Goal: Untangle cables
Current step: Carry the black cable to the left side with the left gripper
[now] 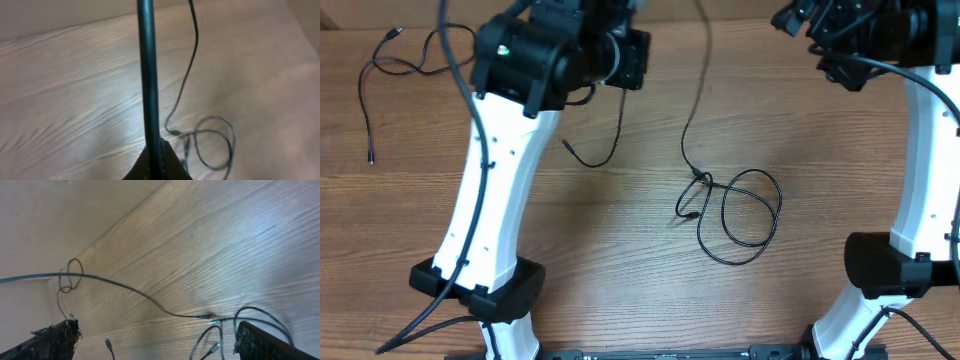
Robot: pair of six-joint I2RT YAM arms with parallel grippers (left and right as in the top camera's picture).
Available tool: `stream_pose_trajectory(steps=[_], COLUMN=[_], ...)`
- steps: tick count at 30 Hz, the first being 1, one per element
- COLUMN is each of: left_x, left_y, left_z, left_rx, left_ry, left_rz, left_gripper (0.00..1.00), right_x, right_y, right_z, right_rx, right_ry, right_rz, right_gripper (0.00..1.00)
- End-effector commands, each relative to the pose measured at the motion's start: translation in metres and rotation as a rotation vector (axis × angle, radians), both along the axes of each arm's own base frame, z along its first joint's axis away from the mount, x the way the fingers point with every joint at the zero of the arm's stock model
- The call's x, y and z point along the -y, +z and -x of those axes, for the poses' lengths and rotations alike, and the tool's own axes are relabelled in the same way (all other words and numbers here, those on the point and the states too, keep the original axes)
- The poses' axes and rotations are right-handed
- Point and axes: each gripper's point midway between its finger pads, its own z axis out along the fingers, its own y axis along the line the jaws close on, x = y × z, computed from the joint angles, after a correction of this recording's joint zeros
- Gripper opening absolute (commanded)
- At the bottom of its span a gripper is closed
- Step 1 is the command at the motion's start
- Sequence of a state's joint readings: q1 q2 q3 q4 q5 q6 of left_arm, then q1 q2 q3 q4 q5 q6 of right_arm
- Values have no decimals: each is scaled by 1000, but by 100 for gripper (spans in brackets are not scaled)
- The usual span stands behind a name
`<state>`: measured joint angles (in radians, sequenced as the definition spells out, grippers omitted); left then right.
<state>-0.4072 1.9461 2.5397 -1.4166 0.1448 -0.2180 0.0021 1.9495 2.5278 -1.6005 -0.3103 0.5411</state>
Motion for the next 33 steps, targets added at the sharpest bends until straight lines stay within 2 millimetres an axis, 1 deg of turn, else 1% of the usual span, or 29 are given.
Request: stream_pose_trajectory(steps=[1, 5, 8, 10, 13, 15, 17, 21, 25, 29, 32, 33], left_x=[-55, -101, -133, -152, -171, -179, -182, -182, -191, -198, -197, -192], left_y=[38, 57, 68, 71, 69, 63, 59, 59, 58, 59, 56, 56], left_z=[-1, 1, 7, 13, 22, 26, 29, 30, 29, 27, 27, 27], left_rx=[59, 92, 109, 106, 70, 37, 12, 7, -2, 1, -16, -27], left_ry=[261, 379, 445, 496, 569, 609, 629, 641, 728, 747, 742, 717], left_rz=[71, 115, 133, 144, 171, 180, 184, 191, 220, 228, 237, 253], left_gripper=[4, 4, 4, 4, 4, 4, 4, 4, 4, 4, 4, 4], right_x=[6, 6, 5, 5, 5, 5, 5, 5, 5, 5, 5, 5], right_y=[5, 3, 2, 2, 3, 4, 4, 4, 3, 2, 3, 3], right_z=[3, 7, 8, 7, 7, 6, 5, 5, 7, 8, 7, 7], right_rx=[26, 16, 20, 21, 25, 29, 32, 31, 23, 19, 23, 25], right_ry=[31, 53, 70, 70, 70, 70, 70, 70, 70, 70, 70, 70], right_rz=[26, 41, 53, 53, 53, 53, 53, 53, 53, 53, 52, 52], right_gripper=[100, 100, 100, 100, 100, 100, 100, 100, 100, 100, 100, 100])
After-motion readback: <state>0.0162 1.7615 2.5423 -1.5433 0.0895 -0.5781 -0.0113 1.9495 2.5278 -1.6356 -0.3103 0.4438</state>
